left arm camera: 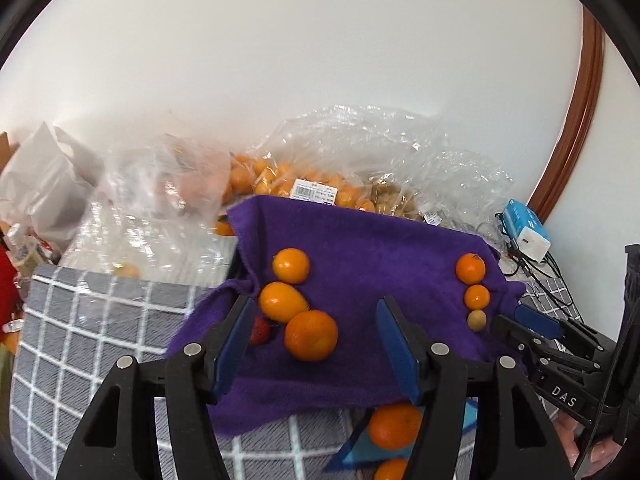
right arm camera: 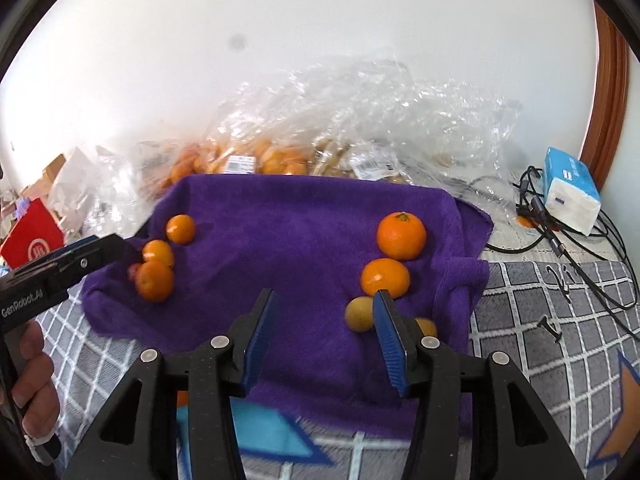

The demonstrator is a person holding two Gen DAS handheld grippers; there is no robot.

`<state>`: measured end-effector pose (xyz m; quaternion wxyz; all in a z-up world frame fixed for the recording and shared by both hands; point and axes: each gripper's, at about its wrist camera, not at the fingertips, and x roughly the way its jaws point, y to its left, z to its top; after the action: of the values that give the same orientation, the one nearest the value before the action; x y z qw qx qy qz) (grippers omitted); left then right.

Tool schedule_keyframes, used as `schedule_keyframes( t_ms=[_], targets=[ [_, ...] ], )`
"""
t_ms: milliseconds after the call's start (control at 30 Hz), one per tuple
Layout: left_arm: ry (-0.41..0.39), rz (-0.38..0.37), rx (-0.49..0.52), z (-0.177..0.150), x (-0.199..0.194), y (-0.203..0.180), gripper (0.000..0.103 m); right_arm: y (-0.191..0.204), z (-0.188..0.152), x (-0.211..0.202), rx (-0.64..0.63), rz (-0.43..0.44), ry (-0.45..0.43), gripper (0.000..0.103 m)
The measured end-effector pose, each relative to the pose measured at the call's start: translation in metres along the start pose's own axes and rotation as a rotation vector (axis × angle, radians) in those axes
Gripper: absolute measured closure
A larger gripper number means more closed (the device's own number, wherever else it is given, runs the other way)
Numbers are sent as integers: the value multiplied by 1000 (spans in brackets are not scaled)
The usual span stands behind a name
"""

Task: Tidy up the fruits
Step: 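Withdraw from the towel and close the right gripper on a large orange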

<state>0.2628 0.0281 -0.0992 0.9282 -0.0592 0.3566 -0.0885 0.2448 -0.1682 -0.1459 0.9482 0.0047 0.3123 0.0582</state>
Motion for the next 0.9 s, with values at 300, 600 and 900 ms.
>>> schedule_keyframes(
  t_ms=[300, 600, 900],
  targets=[
    [23, 77, -35, -56, -35, 46, 41, 41, -34, -15, -24, 52, 24, 54],
    [68, 143, -47, -101, -35, 79, 41, 82, -60, 0, -41, 130, 100, 54],
    [89, 154, -35, -115, -28, 79, 41, 100, -61, 28, -40, 87, 136, 54]
  ],
)
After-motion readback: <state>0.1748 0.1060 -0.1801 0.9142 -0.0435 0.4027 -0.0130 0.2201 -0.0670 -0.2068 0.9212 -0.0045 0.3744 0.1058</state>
